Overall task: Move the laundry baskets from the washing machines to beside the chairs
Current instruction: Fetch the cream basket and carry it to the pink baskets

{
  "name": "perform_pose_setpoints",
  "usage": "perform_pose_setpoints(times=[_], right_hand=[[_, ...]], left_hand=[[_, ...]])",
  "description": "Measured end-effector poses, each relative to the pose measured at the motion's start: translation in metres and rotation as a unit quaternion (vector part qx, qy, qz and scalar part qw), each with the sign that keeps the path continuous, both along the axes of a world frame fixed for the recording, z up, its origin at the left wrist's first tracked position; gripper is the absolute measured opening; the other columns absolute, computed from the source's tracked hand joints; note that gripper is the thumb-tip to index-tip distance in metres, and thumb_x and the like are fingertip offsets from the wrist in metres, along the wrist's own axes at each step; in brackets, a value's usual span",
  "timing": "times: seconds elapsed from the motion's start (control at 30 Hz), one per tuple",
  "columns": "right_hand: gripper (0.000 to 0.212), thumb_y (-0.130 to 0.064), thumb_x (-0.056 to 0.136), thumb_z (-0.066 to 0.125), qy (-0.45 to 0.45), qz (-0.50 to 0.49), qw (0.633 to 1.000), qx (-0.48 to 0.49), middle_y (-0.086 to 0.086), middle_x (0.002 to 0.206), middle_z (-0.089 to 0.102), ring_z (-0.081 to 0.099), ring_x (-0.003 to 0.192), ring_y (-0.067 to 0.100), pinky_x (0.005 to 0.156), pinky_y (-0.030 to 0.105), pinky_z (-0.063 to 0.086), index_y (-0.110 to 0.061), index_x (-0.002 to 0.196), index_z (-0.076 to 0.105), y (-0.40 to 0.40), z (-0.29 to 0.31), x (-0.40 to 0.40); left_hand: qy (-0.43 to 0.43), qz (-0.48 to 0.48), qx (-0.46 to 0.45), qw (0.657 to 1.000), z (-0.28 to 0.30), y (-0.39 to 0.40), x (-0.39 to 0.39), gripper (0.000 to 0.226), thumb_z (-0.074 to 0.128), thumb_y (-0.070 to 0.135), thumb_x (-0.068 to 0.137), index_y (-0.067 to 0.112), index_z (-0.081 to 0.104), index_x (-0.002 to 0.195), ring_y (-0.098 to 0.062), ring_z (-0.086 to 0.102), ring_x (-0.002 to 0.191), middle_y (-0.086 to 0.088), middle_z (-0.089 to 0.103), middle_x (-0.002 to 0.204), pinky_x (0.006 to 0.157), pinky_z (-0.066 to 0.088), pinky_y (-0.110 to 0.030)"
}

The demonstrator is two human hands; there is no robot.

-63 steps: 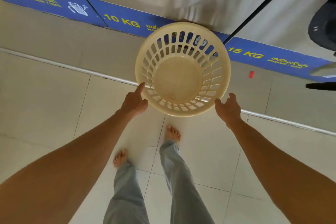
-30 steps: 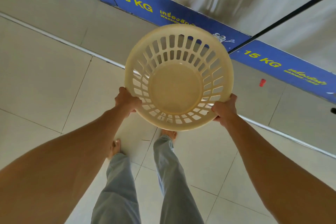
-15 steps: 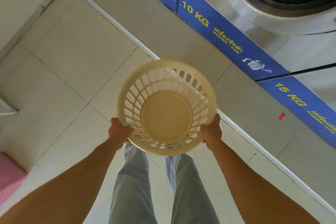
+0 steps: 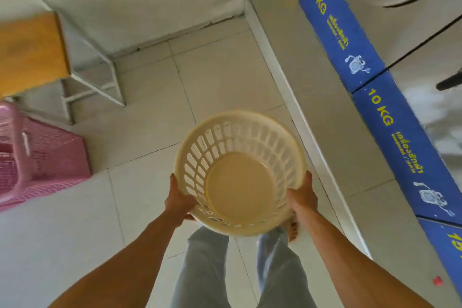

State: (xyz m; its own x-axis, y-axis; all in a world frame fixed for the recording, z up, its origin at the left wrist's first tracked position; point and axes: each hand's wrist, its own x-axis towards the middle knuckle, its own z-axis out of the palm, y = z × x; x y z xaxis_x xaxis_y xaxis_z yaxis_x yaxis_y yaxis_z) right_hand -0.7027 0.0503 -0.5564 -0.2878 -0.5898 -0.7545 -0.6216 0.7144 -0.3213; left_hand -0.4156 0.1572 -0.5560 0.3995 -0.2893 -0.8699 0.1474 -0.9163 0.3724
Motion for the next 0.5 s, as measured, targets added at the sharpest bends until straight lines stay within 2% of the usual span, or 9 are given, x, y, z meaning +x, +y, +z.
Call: perform_pose_setpoints(times=[0.07, 0.1, 0.17, 0.2, 0.23, 0.3, 0.37, 0.43, 0.5], right_hand=[[0.079, -0.005, 0.092, 0.051, 0.004, 0.04, 0.999, -0.005, 0.017, 0.119, 0.063, 0.057, 0.066, 0.019, 0.048, 0.027, 0.046, -0.035, 0.157, 0.018, 0.005, 0.013, 0.041], [0.078, -0.005, 0.092, 0.052, 0.004, 0.062, 0.998, -0.013, 0.015, 0.114, 0.062, 0.056, 0.064, 0.018, 0.049, 0.029, 0.049, -0.034, 0.157, 0.019, 0.008, 0.019, 0.061], [0.077, -0.007, 0.092, 0.056, -0.005, 0.11, 0.994, -0.022, 0.012, 0.105, 0.059, 0.059, 0.069, 0.024, 0.061, 0.039, 0.059, -0.033, 0.155, 0.02, 0.012, 0.031, 0.106], [0.078, -0.007, 0.091, 0.056, -0.008, 0.14, 0.99, -0.023, 0.012, 0.105, 0.06, 0.061, 0.074, 0.03, 0.068, 0.043, 0.06, -0.033, 0.154, 0.019, 0.014, 0.038, 0.13], [0.079, -0.007, 0.091, 0.056, -0.008, 0.172, 0.985, -0.022, 0.014, 0.107, 0.062, 0.062, 0.079, 0.034, 0.072, 0.044, 0.059, -0.033, 0.155, 0.017, 0.016, 0.044, 0.155], [0.084, -0.008, 0.091, 0.055, -0.015, 0.231, 0.972, -0.027, 0.016, 0.108, 0.063, 0.061, 0.082, 0.035, 0.065, 0.038, 0.055, -0.033, 0.158, 0.011, 0.019, 0.056, 0.205], [0.079, -0.009, 0.092, 0.055, -0.038, 0.276, 0.96, -0.038, 0.011, 0.1, 0.059, 0.06, 0.079, 0.032, 0.054, 0.03, 0.05, -0.034, 0.156, 0.016, 0.021, 0.068, 0.253], [0.072, -0.009, 0.09, 0.053, -0.056, 0.322, 0.944, -0.046, 0.01, 0.102, 0.062, 0.062, 0.081, 0.032, 0.054, 0.03, 0.052, -0.034, 0.151, 0.026, 0.024, 0.079, 0.3], [0.073, -0.007, 0.087, 0.05, -0.059, 0.364, 0.928, -0.048, 0.012, 0.113, 0.068, 0.065, 0.087, 0.033, 0.057, 0.03, 0.054, -0.034, 0.151, 0.027, 0.028, 0.086, 0.345]], left_hand=[[0.0, 0.041, -0.003, 0.999, 0.018, 0.019, 0.032, 0.089, 0.068, 0.011, 0.084, 0.049, 0.016, 0.145, -0.045, 0.066, 0.094, -0.017, 0.053, 0.126, 0.057, 0.059, -0.059], [-0.002, 0.064, -0.01, 0.998, 0.027, 0.029, 0.048, 0.084, 0.066, 0.017, 0.088, 0.049, 0.015, 0.146, -0.045, 0.065, 0.098, -0.016, 0.053, 0.128, 0.058, 0.059, -0.058], [-0.008, 0.112, -0.02, 0.993, 0.052, 0.05, 0.081, 0.074, 0.061, 0.039, 0.09, 0.047, 0.016, 0.147, -0.044, 0.062, 0.105, -0.015, 0.051, 0.134, 0.062, 0.06, -0.057], [-0.009, 0.138, -0.023, 0.99, 0.063, 0.061, 0.098, 0.075, 0.059, 0.051, 0.086, 0.045, 0.017, 0.148, -0.044, 0.061, 0.108, -0.015, 0.05, 0.136, 0.064, 0.06, -0.056], [-0.009, 0.161, -0.028, 0.987, 0.072, 0.074, 0.116, 0.08, 0.06, 0.053, 0.084, 0.045, 0.015, 0.149, -0.044, 0.06, 0.111, -0.014, 0.048, 0.139, 0.064, 0.06, -0.056], [-0.015, 0.198, -0.038, 0.979, 0.086, 0.101, 0.15, 0.092, 0.067, 0.024, 0.088, 0.047, 0.005, 0.151, -0.044, 0.059, 0.113, -0.014, 0.043, 0.144, 0.064, 0.06, -0.056], [-0.029, 0.24, -0.041, 0.97, 0.097, 0.13, 0.181, 0.105, 0.068, 0.0, 0.084, 0.047, 0.002, 0.152, -0.043, 0.06, 0.109, -0.012, 0.043, 0.144, 0.062, 0.06, -0.056], [-0.034, 0.286, -0.046, 0.957, 0.105, 0.157, 0.206, 0.11, 0.07, -0.004, 0.08, 0.048, 0.004, 0.151, -0.041, 0.059, 0.106, -0.011, 0.042, 0.144, 0.062, 0.059, -0.058], [-0.037, 0.339, -0.047, 0.939, 0.11, 0.18, 0.225, 0.112, 0.07, -0.007, 0.078, 0.047, 0.004, 0.152, -0.041, 0.057, 0.108, -0.011, 0.041, 0.145, 0.065, 0.059, -0.06]])
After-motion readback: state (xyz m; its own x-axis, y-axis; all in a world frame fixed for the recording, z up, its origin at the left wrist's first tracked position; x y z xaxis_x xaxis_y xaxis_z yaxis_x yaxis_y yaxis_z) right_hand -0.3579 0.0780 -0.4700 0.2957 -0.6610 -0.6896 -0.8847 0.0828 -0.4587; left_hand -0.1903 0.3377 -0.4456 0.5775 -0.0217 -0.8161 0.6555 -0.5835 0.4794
